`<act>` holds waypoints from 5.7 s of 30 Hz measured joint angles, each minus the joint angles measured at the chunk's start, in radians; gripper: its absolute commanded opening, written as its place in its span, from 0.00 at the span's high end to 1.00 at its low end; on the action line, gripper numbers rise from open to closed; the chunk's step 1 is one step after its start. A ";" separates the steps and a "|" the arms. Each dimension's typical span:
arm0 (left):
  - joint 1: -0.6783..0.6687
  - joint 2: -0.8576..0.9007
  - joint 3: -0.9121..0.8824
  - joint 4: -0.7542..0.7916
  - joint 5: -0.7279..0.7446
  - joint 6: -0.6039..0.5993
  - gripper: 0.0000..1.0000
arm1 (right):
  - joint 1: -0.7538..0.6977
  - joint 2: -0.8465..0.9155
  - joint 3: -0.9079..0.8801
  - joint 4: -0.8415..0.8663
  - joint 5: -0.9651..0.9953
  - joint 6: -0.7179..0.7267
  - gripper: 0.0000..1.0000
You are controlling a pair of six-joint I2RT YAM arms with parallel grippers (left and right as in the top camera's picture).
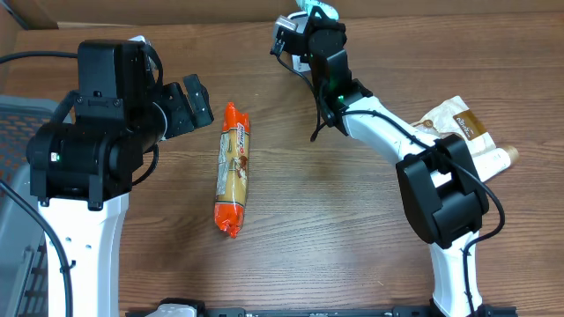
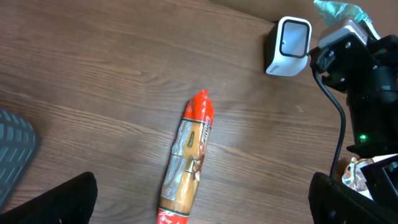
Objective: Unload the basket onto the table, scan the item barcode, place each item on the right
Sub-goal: 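Hold the wipes pack barcode in front of the scanner, then carry the wipes pack right and drop it onto the Pantree bag, then move the right gripper left toward the red-capped pasta pack, then lower the right gripper and grasp the pasta pack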
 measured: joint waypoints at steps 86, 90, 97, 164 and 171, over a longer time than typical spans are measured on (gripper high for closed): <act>0.000 0.000 0.000 0.000 0.000 0.000 0.00 | -0.847 -0.431 -0.214 -1.457 -0.752 1.427 0.65; 0.000 0.000 0.000 0.000 0.000 0.000 0.00 | -0.847 -0.431 -0.214 -1.485 -0.717 1.429 0.59; 0.000 0.000 0.000 0.000 0.000 0.000 0.01 | -0.833 -0.431 -0.157 -1.657 -0.700 1.420 0.55; 0.000 0.000 0.000 0.000 0.000 0.000 0.00 | 0.151 -0.257 0.091 -1.324 -0.838 1.731 0.09; 0.000 0.000 0.000 0.000 0.000 0.000 0.01 | 0.243 -0.152 0.091 -1.192 -0.780 1.833 0.11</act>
